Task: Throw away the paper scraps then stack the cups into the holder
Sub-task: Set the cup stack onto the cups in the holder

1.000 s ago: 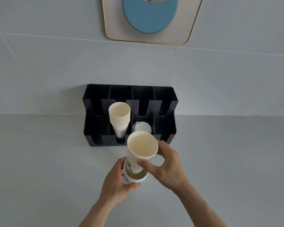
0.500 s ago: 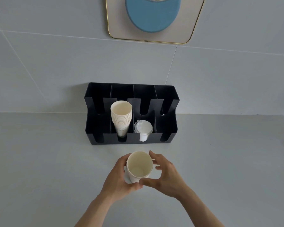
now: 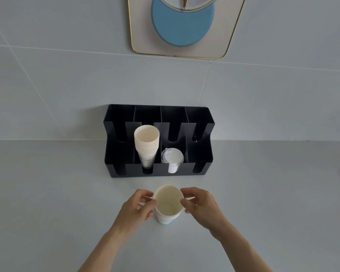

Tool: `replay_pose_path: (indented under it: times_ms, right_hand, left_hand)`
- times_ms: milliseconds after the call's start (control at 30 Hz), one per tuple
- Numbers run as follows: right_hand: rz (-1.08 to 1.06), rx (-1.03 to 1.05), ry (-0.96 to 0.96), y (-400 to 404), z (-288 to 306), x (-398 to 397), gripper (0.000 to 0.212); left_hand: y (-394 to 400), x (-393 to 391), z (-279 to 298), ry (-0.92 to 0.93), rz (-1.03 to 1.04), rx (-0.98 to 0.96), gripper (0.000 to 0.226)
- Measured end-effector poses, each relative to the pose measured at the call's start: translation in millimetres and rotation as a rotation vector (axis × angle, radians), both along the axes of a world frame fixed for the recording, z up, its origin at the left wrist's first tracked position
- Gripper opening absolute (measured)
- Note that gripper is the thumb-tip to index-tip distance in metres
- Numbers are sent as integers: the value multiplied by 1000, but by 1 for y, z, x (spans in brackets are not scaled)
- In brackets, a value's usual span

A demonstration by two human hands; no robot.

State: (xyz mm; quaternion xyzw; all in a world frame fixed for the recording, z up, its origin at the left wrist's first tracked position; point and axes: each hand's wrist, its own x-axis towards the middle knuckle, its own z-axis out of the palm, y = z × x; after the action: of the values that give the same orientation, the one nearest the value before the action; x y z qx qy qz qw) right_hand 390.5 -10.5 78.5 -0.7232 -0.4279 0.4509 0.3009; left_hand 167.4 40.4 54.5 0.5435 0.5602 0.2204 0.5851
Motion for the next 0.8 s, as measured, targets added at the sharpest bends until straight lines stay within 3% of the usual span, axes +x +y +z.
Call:
replay_pose_path:
  times_ms: [133, 567, 800]
  right_hand:
    - [-47, -48, 71, 1, 1, 0, 20]
    - [-96, -46, 149, 5, 18, -1, 19]
    - [-33, 88, 142, 32, 72, 2, 19]
  left_hand:
    - [0, 2, 1, -33, 60, -51, 19]
    - [5, 6, 26, -89, 124, -70, 16]
    - [31, 7, 73, -192, 156, 14, 17]
